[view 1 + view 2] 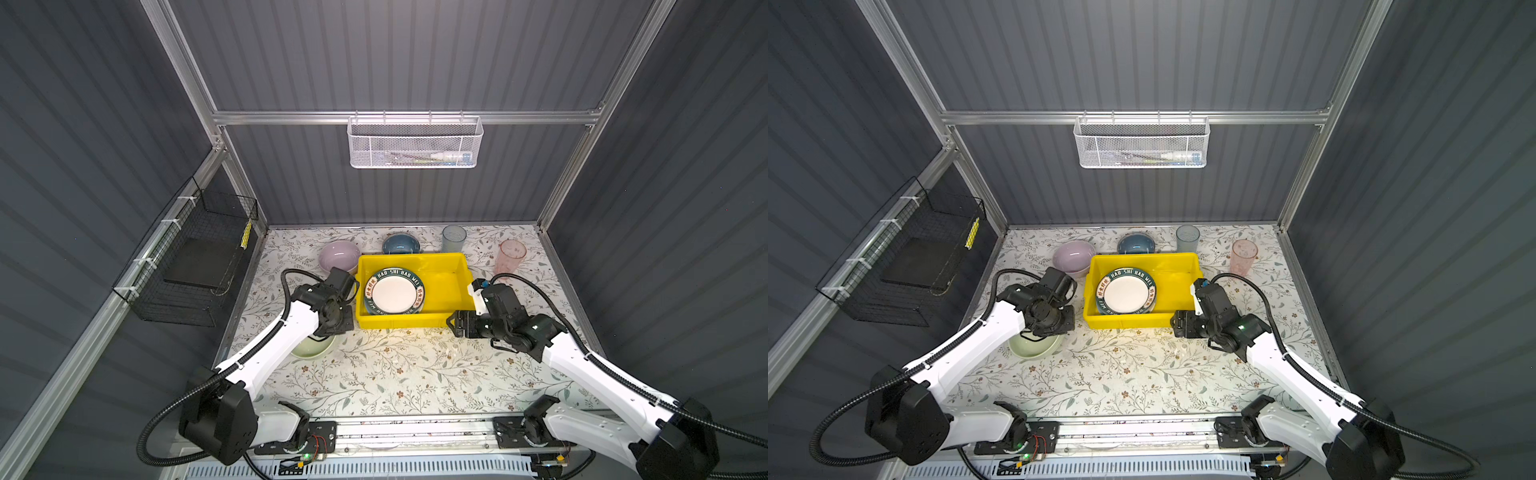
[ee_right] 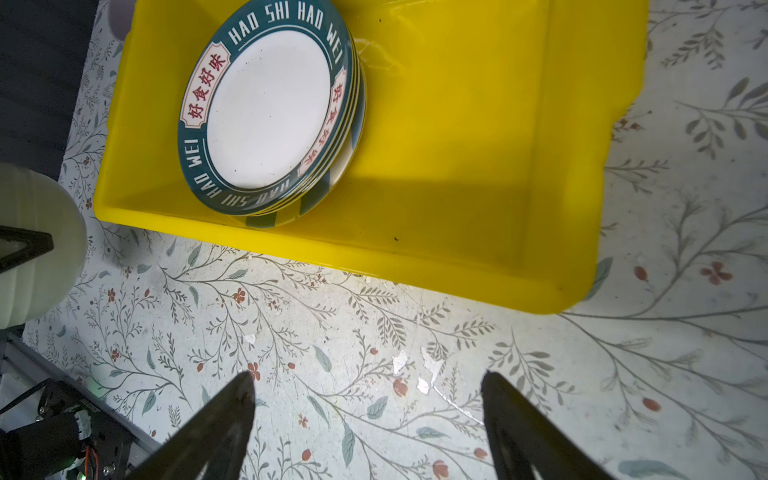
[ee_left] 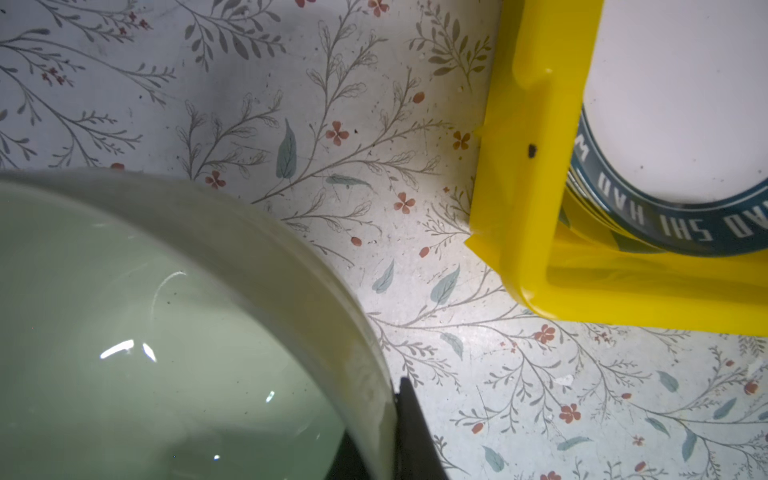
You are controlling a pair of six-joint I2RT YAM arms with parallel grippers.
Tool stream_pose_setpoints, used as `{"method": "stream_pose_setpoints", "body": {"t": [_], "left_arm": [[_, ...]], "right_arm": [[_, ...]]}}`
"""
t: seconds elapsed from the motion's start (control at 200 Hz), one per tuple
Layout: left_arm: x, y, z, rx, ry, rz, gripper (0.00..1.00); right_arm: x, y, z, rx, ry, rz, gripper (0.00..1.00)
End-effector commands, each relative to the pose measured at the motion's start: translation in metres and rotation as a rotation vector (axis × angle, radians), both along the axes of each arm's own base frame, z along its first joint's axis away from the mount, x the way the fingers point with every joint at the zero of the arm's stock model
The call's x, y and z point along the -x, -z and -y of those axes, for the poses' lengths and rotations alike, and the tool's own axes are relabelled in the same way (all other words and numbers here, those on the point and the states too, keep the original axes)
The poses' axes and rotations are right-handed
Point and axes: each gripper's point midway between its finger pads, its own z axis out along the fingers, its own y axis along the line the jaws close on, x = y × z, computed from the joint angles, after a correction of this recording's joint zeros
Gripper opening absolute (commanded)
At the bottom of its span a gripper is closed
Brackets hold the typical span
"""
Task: Place the mixed dishes into the plastic bin
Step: 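Lower the left gripper onto the pale green bowl rim while the right draws back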
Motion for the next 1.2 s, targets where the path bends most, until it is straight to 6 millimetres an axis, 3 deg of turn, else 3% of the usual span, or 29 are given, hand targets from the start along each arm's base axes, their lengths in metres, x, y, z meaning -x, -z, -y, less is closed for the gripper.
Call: {"method": "stream_pose_setpoints", "body": {"t": [0.0, 0.24, 0.29, 0.65, 0.876, 1.196], "left_arm": [[-0.011, -0.021, 0.003, -0.040, 0.083, 0.015, 0.00], [-0.042, -0.050, 0.022, -0.050, 0.177, 0.038, 0.00], [-0.053, -0.065, 0.029, -0.033, 0.200, 0.068, 0.00], [-0.083, -0.098, 0.074, 0.043, 0.330, 0.104, 0.00], [-0.095, -0.105, 0.110, 0.052, 0.409, 0.118, 0.00], [-0.104, -0.094, 0.176, 0.055, 0.529, 0.119, 0.00]], "right_arm": [[0.008, 0.007, 0.009, 0.023, 0.017, -0.017, 0.86], [0.021, 0.011, 0.018, 0.032, 0.022, -0.020, 0.86], [0.024, 0.011, 0.021, 0.034, 0.026, -0.020, 0.86], [0.034, 0.011, 0.029, 0.027, 0.039, -0.014, 0.87], [0.037, 0.012, 0.030, 0.029, 0.041, -0.019, 0.87], [0.040, 0.015, 0.034, 0.029, 0.055, -0.023, 0.88]]}}
